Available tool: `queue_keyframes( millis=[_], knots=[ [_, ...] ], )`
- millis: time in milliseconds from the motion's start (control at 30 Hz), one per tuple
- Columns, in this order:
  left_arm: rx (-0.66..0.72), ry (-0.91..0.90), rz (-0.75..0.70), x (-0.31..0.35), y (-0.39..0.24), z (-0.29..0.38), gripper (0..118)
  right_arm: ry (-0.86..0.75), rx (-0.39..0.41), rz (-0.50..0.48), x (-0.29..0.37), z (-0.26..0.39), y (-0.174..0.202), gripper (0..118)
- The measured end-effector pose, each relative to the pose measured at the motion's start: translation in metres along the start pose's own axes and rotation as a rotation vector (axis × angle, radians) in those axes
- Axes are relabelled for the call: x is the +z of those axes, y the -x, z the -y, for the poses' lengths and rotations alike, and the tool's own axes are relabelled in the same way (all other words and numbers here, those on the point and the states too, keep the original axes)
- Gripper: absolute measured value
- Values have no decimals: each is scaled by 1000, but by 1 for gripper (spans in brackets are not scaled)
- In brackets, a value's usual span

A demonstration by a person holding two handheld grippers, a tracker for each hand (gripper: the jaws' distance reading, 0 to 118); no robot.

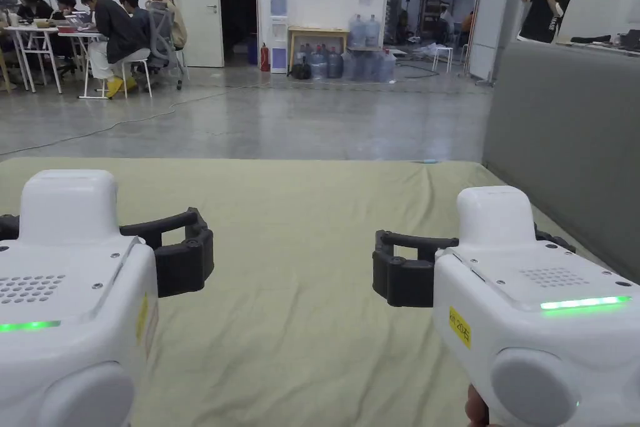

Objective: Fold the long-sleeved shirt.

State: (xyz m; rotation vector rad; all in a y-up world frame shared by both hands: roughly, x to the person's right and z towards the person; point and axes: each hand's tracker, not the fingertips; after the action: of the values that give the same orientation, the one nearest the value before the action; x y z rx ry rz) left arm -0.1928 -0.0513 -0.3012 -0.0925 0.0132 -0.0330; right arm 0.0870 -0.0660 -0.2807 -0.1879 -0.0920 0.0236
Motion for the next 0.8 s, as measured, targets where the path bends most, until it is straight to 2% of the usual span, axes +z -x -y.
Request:
queue_keyframes(
  millis=[300,800],
  knots=[
    [20,22,8,-3,5,-1,116,4,-26,-8,0,-1,-4,118],
    [21,28,18,-3,5,-1,116,9,-16,-8,0,1,-2,117]
  ],
)
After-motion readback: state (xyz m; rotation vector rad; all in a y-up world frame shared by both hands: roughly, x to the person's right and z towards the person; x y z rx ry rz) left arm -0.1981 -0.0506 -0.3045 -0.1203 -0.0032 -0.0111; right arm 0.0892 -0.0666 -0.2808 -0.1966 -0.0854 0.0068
